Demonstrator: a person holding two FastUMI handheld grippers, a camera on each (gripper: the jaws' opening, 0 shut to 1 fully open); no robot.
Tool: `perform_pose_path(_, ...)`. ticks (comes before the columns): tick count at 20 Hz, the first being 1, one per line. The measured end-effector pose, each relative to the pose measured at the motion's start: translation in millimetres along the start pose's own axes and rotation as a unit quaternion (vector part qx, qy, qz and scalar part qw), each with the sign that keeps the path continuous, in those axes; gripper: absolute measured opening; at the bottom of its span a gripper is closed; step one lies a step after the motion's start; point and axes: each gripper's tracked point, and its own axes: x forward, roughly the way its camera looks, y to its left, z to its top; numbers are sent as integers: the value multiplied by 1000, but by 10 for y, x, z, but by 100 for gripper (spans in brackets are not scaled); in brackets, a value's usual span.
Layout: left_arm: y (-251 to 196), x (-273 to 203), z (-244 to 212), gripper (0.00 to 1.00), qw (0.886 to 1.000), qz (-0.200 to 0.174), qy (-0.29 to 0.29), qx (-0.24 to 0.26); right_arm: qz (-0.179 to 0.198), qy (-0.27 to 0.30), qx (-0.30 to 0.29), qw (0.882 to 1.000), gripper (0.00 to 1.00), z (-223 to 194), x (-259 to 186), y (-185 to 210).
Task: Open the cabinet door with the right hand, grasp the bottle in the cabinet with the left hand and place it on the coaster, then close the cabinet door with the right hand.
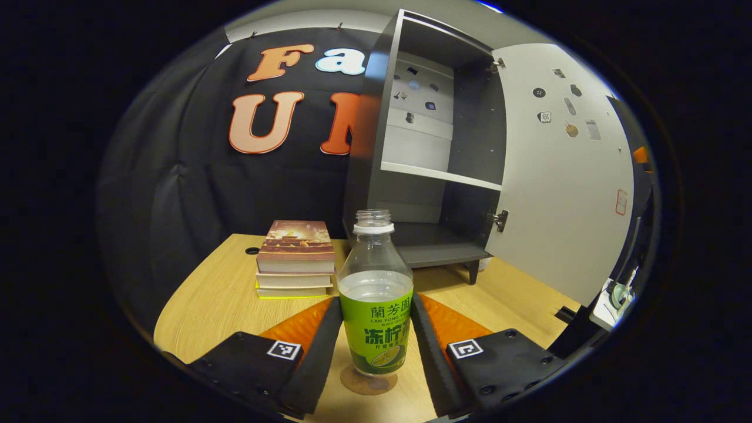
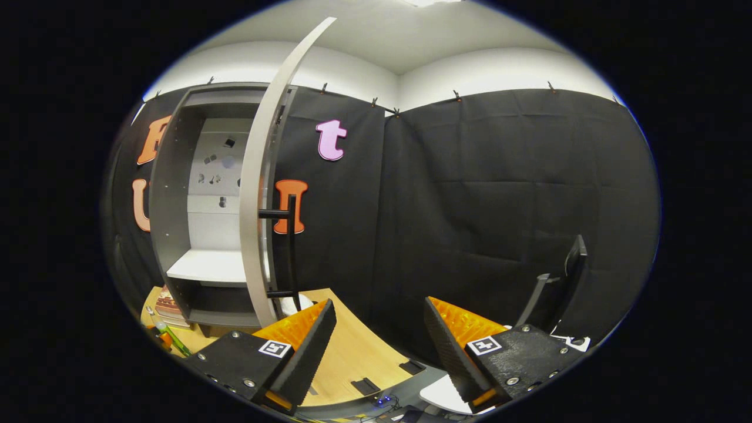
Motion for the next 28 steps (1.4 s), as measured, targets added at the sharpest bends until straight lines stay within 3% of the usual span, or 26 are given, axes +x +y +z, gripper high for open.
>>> perform_pose_path(3,16,7,-232,77,1000,6,12,17,-9,4,-3,1000,97,-17,5,-22)
perform_pose_path(11,64,34,-566,76,999,18,15,33,-13,13,-20,1000,93,-80,-29,-59)
perform_pose_path(12,65,40,-544,77,999,17,5,33,-14,14,-19,1000,97,-90,-33,-63)
perform_pose_path(13,58,45,-546,77,999,16,6,31,-14,14,-18,1000,93,-89,-30,-50)
perform_pose_path(28,61,-149,-427,83,999,30,4,28,-6,60,-16,998,95,-360,-44,-13)
